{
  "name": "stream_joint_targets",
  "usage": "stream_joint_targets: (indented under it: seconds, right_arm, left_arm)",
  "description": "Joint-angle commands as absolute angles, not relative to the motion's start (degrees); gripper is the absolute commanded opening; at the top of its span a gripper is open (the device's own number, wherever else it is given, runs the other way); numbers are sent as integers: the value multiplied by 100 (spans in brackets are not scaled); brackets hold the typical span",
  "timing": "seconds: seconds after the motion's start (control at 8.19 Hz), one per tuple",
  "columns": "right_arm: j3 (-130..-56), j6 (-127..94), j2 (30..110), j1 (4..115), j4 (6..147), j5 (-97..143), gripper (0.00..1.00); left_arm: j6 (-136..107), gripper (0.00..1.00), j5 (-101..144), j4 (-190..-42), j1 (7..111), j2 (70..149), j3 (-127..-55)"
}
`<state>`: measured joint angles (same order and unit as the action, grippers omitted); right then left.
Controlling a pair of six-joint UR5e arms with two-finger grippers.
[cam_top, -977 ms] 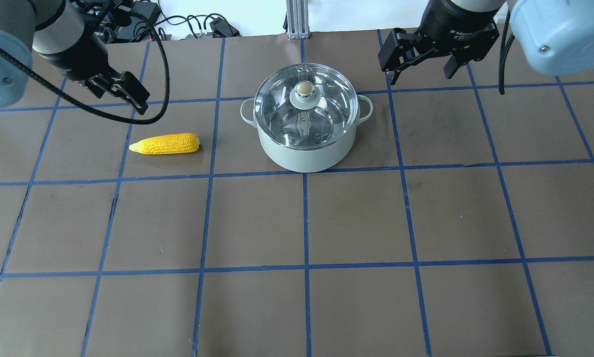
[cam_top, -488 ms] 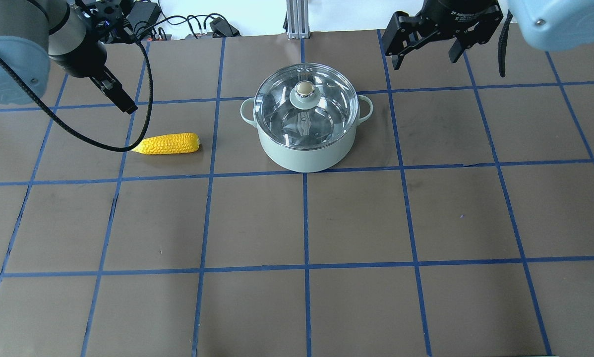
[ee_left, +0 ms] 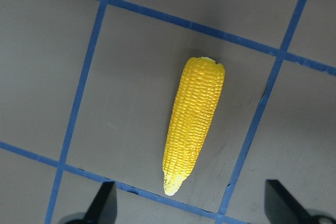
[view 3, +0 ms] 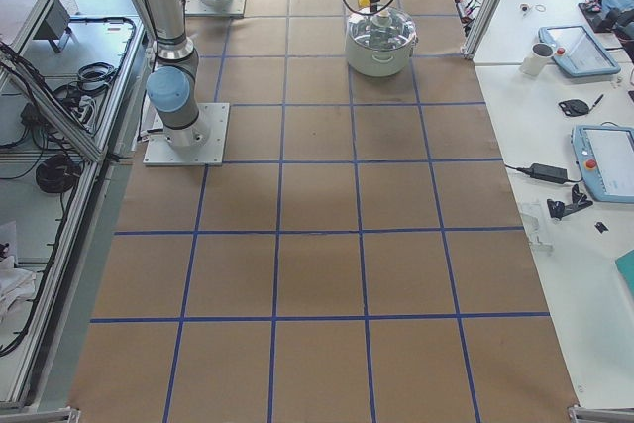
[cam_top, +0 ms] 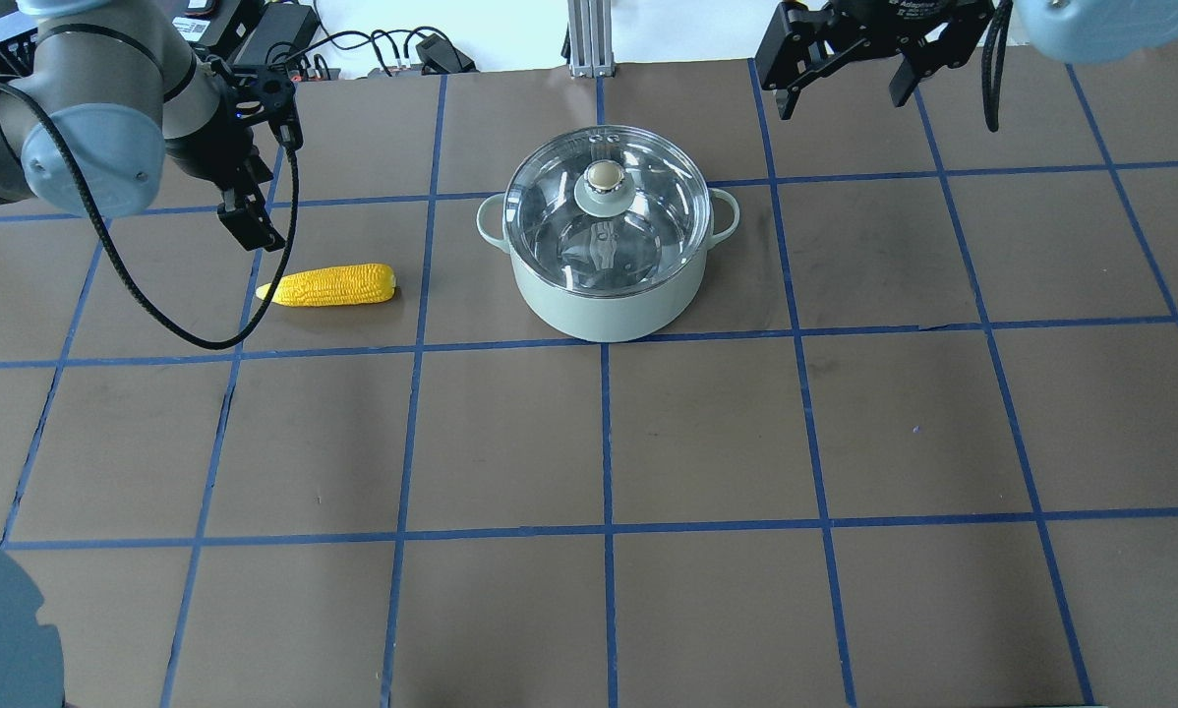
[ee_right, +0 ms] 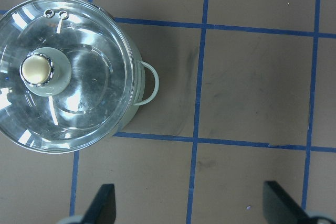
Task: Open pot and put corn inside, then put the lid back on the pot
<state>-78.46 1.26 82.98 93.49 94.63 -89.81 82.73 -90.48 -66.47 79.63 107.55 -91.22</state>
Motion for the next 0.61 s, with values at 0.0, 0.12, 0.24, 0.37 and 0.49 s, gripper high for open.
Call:
stream_joint_targets:
  seconds: [0.0,0.12,0.24,0.37,0.49]
  right_arm:
    - [-7831,123,8279,9352,9457,-8991,100]
    - [-7831,123,8279,9352,9457,-8991,100]
    - [-7831,123,8279,9352,9457,-8983,100]
    - [-7831,123,8279,9352,9448,-8991,100]
    - [-7831,123,8279,9352,9448,-8991,100]
  left_arm:
    - [9463,100,-9053,-6636,7954,11109,-9132]
    - [9831,100,-9035,-6636,7954,11188,-9132]
    - [9983,100,-9035,-6636,7954,11284,-9132]
    - [10002,100,-9018,-6636,7954,11363,-9149]
    - [10002,100,-9061,-6627,7954,11434,-9167]
